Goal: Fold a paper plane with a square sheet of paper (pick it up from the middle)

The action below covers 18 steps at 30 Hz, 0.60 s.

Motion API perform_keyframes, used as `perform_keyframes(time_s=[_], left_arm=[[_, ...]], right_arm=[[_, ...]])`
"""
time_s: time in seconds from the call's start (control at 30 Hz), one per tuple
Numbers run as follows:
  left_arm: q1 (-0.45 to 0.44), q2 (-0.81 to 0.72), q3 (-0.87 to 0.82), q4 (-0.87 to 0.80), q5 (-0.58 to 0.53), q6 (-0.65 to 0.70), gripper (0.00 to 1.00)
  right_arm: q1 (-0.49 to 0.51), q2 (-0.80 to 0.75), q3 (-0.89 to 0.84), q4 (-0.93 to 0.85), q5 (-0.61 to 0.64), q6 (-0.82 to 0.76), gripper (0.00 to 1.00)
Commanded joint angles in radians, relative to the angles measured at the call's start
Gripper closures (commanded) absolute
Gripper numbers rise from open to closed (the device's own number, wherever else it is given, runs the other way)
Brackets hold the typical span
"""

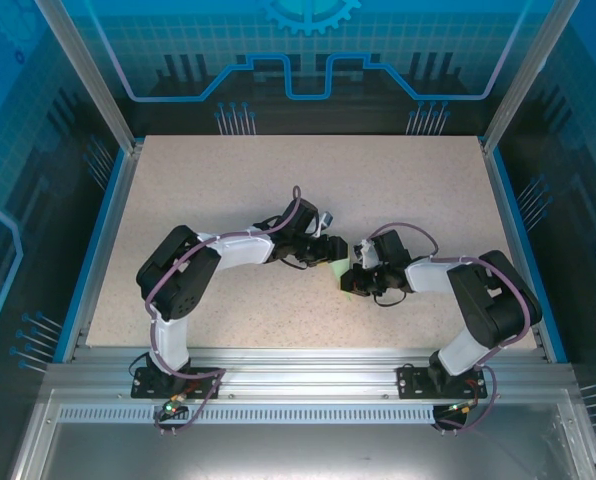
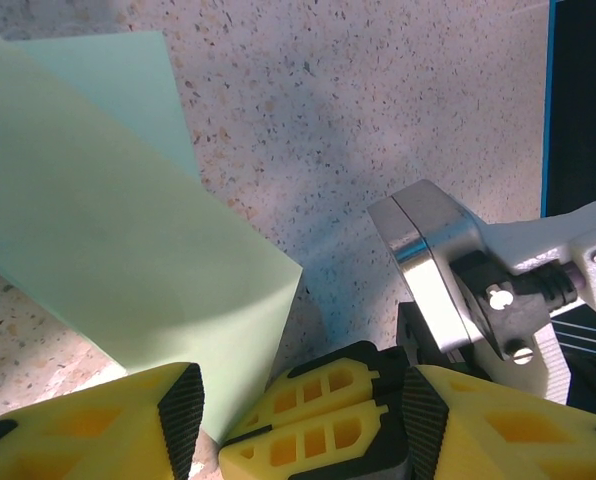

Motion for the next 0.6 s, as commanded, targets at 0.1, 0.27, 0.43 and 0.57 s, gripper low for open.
perform_keyframes(time_s=[0.1, 0.27, 0.43, 0.57], left_arm=[[0.0, 0.044, 0.025, 0.019, 0.012, -0.001, 0.41], [0.009, 0.1, 0.063, 0.004, -0.018, 0.026, 0.42], [0.057, 0.149, 0.089, 0.015, -0.02, 0.019, 0.42], [0.094, 0.163, 0.114, 0.001, -0.02, 0.028, 0.42]], right_arm=[[-0.01, 0.053, -0.059, -0.121, 0.109, -0.008, 0.92], [-0.011, 0.051, -0.059, -0.126, 0.107, -0.008, 0.92], [-0.011, 0.043, -0.062, -0.13, 0.1, -0.003, 0.92], [-0.01, 0.03, -0.07, -0.133, 0.1, 0.004, 0.92]])
